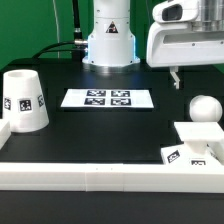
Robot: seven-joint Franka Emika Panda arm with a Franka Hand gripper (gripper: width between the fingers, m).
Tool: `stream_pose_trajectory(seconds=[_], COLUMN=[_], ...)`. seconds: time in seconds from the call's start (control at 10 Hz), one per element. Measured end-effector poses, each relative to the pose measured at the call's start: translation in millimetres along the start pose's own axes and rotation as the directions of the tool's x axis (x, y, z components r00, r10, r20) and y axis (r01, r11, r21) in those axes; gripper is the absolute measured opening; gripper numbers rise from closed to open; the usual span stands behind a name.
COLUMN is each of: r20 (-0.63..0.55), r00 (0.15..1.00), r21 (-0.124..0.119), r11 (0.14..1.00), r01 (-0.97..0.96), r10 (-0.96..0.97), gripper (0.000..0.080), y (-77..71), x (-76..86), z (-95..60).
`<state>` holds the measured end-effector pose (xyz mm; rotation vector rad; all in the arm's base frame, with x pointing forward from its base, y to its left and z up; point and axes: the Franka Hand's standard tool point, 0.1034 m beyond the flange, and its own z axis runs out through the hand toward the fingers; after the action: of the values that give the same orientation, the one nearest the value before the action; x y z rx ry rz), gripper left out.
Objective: Assemble lamp
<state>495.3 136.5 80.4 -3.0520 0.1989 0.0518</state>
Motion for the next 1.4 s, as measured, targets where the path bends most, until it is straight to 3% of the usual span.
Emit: stream_pose_trajectory(seconds=[0.1,0.3,0.5,1.1,1.4], r20=[0.009,0.155,0.273,0.610,0.738], r00=[1.000,0.988,0.962,0.792,0.675], r21=[-0.002,-0.025,-0.012,-0.044,-0.055], r11=[1.000,1.000,1.000,0.999,0.997], r01=[0.001,0.015,0.012,0.026,0.046], r10=[-0.001,-0.011,-0.008,0.006,0.010], gripper=[0.0699,0.0699,0.0699,0.0699,0.0699], y=[0.3,4.8,-0.6,-0.1,-1.7], x=[-0.9,-5.7,2.1,0.9,-7.2], z=[0.4,1.4,5.6,8.9,22.7])
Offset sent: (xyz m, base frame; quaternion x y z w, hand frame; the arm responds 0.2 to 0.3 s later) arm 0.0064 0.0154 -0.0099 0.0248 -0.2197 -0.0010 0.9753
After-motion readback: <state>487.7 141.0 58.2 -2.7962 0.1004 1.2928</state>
